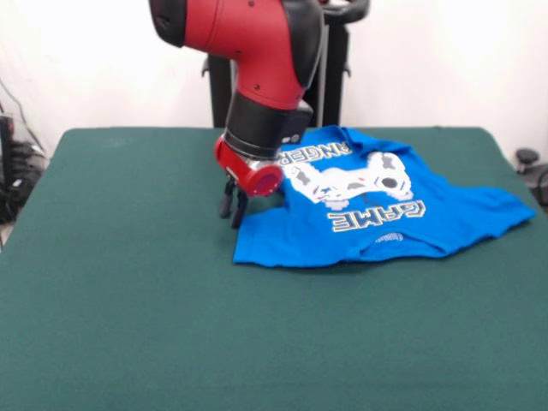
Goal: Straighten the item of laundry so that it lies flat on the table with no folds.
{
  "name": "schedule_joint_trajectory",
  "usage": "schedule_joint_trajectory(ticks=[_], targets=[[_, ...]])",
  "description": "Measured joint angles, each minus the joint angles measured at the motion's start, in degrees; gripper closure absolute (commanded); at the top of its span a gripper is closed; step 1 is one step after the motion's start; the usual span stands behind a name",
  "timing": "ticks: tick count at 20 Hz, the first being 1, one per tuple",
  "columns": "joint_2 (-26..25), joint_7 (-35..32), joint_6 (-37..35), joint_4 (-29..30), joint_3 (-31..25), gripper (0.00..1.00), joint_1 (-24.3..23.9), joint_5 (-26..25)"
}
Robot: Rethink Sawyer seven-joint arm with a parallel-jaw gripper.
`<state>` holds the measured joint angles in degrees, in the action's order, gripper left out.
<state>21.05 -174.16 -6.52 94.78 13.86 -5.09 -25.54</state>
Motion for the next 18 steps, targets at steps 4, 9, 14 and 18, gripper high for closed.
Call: schedule_joint_trajectory(ticks=[4, 9, 14, 18], targets=[[1.05, 0.0, 0.05, -0.04, 0.21, 0.0, 0.93, -0.68], [3.54, 0.0, 0.04, -0.05, 0.82, 0.0, 4.82, -0.68], [5.13, 0.0, 0.05, -0.26, 0.82, 0.0, 6.82, -0.68], [4.91, 0.0, 0.56, -0.67, 0.9, 0.0, 6.96, -0.7]])
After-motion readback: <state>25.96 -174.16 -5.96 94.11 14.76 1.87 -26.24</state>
